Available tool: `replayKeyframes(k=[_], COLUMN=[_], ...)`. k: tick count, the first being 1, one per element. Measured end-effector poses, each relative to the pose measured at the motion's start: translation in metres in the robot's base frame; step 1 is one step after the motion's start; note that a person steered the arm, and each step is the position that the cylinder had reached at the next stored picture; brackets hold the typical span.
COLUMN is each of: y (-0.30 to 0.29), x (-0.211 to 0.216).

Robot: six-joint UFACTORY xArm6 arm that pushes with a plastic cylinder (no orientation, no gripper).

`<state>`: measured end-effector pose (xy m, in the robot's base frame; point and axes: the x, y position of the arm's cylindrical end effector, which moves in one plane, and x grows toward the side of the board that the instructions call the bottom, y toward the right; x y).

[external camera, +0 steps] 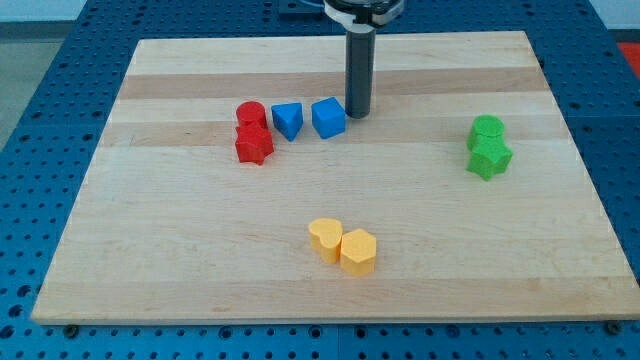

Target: Push the blue cube to blue triangle

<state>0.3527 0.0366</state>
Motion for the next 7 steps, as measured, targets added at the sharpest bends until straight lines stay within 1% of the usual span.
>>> replayKeyframes(k=[2,7], y=[0.004,-0.002], x=[0.024,0.034])
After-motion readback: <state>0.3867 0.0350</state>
